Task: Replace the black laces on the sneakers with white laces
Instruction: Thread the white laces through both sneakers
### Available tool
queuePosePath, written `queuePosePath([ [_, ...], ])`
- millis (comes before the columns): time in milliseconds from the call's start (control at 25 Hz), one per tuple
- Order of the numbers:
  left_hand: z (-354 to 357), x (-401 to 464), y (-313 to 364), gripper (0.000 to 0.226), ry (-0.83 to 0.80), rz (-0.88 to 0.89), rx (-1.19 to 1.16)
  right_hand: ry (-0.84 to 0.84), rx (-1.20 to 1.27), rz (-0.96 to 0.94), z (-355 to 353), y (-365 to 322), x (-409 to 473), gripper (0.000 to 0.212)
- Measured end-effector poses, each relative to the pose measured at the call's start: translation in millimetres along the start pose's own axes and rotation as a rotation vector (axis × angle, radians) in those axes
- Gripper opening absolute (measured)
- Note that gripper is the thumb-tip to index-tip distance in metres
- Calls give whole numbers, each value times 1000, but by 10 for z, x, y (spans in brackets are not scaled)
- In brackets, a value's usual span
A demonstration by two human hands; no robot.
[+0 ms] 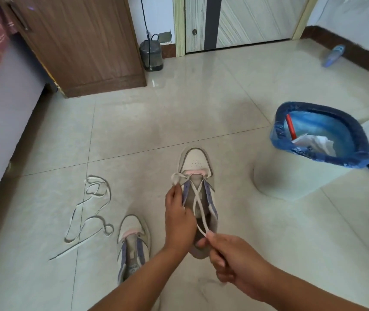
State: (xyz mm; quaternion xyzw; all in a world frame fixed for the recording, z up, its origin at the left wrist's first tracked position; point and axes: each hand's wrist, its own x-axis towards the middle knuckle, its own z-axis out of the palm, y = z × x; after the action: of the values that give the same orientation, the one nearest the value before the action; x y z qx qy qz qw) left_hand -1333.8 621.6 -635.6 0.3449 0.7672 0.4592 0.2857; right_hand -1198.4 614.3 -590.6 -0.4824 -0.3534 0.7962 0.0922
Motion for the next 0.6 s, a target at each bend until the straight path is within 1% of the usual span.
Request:
queuePosePath([
  [80,141,-67,-65,49,-134,-14,70,82,-71,-43,-126,136,-214,34],
  [200,463,-296,-204,43,-368,-44,167,291,-172,-98,-291,368,-550,31],
  [280,654,-452,-271,43,-460,-80,201,415,-258,-105,-369,510,-717,29],
  [360,844,-618,-283,42,-526,-93,204,495,-317,-36,-426,682,-879,25],
  [440,1008,-821,-281,37,-618,-32,205,545,-353,70,-420,856,-1041,20],
  [520,1163,-1034,-325,29,-702,18,202,633,-356,174,-386,936,-1186,17],
  [560,1219,-1116,-355,28,-723,-6,197,649,-309,215,-396,941,-1225,18],
  [600,1262,-1171,-389,31,-730,-43,210,649,-211,226,-438,950,-1233,19],
])
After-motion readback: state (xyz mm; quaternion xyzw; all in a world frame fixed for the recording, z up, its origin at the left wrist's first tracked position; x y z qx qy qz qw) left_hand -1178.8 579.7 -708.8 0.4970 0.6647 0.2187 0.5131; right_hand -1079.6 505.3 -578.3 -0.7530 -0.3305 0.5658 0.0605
